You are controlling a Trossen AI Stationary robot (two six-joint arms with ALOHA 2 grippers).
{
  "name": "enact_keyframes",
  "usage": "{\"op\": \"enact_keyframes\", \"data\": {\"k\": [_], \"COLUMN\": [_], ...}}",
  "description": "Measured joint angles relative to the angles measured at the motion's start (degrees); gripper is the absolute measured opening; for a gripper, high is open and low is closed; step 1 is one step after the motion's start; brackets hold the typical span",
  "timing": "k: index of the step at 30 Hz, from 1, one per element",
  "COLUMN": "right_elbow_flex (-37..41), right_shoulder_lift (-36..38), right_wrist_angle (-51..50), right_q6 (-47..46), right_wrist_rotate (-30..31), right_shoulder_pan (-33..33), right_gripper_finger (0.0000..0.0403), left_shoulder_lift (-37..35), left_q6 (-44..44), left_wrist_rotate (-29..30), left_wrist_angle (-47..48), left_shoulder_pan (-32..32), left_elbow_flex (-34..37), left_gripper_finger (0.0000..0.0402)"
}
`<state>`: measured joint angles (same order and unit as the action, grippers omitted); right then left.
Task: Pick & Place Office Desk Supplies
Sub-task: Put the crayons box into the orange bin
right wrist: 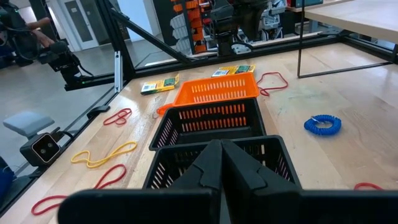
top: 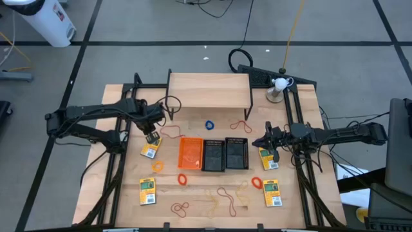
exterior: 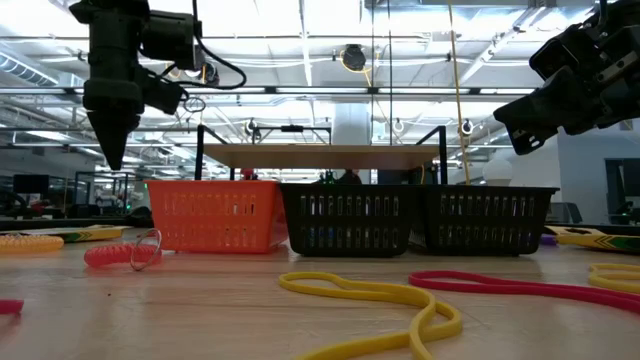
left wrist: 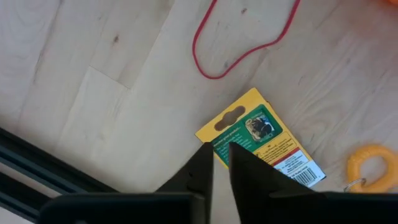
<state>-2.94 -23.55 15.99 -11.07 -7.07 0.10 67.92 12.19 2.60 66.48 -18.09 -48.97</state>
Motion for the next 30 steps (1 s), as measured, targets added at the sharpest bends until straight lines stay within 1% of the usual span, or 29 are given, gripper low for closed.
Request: {"op": "enact_keyframes", "data": {"k": [4,7,10,12,16,20,26,30], "right_elbow_flex": [0.0,0.0,0.0,0.0,0.0,0.0,0.0,0.0], "right_shoulder_lift": [0.0,0.0,0.0,0.0,0.0,0.0,0.0,0.0], "right_wrist_angle": [0.0,0.0,0.0,0.0,0.0,0.0,0.0,0.0], "right_q6": [0.0,0.0,0.0,0.0,0.0,0.0,0.0,-0.1], "right_wrist_rotate": [0.0,0.0,0.0,0.0,0.0,-0.1,-0.2,-0.2], "right_shoulder_pan": [0.0,0.0,0.0,0.0,0.0,0.0,0.0,0.0], "right_gripper_finger": [0.0000,0.0000,0.0000,0.0000,0.0000,0.0000,0.0000,0.0000], "left_shoulder_lift": [0.0,0.0,0.0,0.0,0.0,0.0,0.8,2.9], "left_q6": [-0.2,-2.1,-2.4,-3.0,-8.8,-13.1,-14.1,-14.3], "left_wrist_rotate": [0.5,0.8,0.4,0.3,0.0,0.0,-0.1,-0.1], "left_wrist_angle": [-0.5,-1.0,-1.3,-2.8,-4.8,-5.9,-6.6,-7.0], "left_shoulder_pan": [1.1,1.7,1.9,2.1,2.1,2.1,2.1,2.6], "left_elbow_flex": [0.0,0.0,0.0,0.0,0.0,0.0,0.0,2.1], "left_gripper_finger": [0.0113,0.0148,0.0171,0.0179,0.0179,0.0168,0.0151,0.0150]}}
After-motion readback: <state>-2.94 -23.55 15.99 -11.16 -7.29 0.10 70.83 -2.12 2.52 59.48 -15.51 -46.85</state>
